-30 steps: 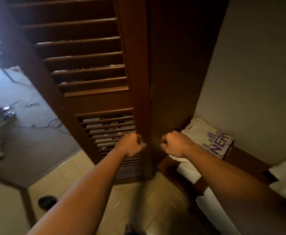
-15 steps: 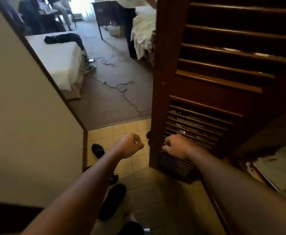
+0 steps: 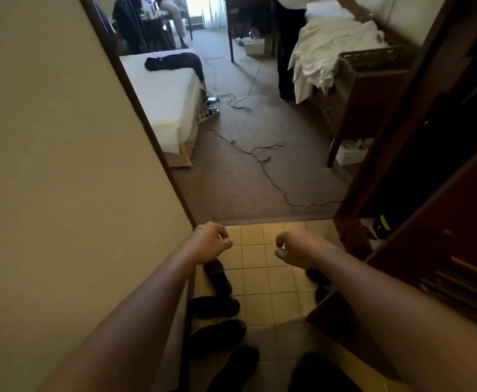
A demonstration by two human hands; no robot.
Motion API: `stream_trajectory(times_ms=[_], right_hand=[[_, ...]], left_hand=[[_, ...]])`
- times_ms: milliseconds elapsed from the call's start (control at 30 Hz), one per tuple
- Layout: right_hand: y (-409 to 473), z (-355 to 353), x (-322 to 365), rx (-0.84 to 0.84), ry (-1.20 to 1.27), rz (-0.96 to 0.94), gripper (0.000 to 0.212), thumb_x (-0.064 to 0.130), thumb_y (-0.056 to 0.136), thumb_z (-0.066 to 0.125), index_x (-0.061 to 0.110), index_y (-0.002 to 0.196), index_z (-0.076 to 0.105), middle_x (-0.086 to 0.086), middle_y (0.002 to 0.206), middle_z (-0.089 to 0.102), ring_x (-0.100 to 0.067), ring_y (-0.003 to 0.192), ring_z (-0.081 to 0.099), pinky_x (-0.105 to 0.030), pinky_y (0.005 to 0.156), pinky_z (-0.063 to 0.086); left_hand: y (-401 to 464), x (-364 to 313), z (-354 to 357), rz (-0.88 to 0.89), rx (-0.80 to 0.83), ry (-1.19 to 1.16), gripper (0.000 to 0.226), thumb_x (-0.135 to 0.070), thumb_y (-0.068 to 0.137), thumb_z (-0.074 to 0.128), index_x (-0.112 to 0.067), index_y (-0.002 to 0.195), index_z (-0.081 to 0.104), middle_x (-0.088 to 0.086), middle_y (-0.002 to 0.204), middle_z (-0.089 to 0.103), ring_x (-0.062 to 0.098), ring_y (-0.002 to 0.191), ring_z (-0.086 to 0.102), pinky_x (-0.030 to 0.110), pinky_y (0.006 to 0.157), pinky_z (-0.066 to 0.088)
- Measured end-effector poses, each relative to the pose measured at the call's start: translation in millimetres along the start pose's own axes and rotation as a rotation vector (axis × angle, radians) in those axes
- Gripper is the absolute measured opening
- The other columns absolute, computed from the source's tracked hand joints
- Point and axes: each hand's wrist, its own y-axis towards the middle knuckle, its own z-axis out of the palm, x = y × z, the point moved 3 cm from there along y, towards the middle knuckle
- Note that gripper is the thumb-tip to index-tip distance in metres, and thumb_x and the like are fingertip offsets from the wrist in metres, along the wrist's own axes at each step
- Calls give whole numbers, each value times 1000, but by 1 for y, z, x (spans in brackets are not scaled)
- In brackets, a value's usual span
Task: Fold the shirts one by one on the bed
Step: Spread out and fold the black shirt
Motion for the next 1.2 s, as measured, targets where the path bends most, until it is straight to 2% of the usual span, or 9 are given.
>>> stream_trajectory(times_ms=[167, 300, 400, 667, 933, 1200], right_hand=[[95, -38, 1, -4, -44, -39, 25, 38, 98, 57, 24, 116, 68, 1, 109, 67, -16, 95, 64, -38, 84, 57], [182, -65, -6, 35, -76, -91, 20, 35, 98, 56, 22, 104, 69, 2, 100, 67, -16, 87, 64, -38, 80, 58], [260, -99, -8, 81, -85, -132, 18, 32, 98, 54, 23, 96, 68, 2, 93, 65, -16, 82, 63, -38, 78, 58], [392, -183, -26, 109, -97, -226, 17, 30, 96, 55, 20, 97, 69, 2, 92, 66, -17, 83, 64, -41, 78, 59], [517, -249, -51, 82, 61, -190, 22, 34, 100, 56, 18, 101, 71, 2, 93, 68, -14, 82, 65, -41, 79, 59], [692, -346, -60, 117, 55, -102, 20, 37, 100, 56, 22, 104, 69, 5, 94, 67, -11, 83, 66, -40, 83, 59]], left_hand=[[80, 7, -37, 7, 3, 6, 21, -38, 97, 64, -22, 111, 68, 0, 104, 64, 12, 90, 63, 28, 71, 52], [151, -2, -64, 15, -12, -1, 25, -42, 97, 63, -23, 112, 69, -2, 108, 62, 13, 95, 61, 36, 84, 56], [216, -4, -91, -40, -10, -1, 27, -43, 97, 63, -23, 114, 68, -3, 110, 61, 12, 97, 60, 39, 89, 56], [337, -3, -155, -132, -30, 7, 27, -41, 99, 60, -24, 118, 67, -3, 110, 66, 12, 95, 65, 42, 89, 58], [462, -7, -219, -118, 102, 27, 31, -40, 99, 60, -20, 122, 67, 1, 116, 65, 16, 103, 63, 43, 93, 56], [650, 7, -325, -101, 128, 110, 30, -43, 99, 60, -23, 120, 66, -1, 117, 67, 14, 101, 64, 40, 91, 57]])
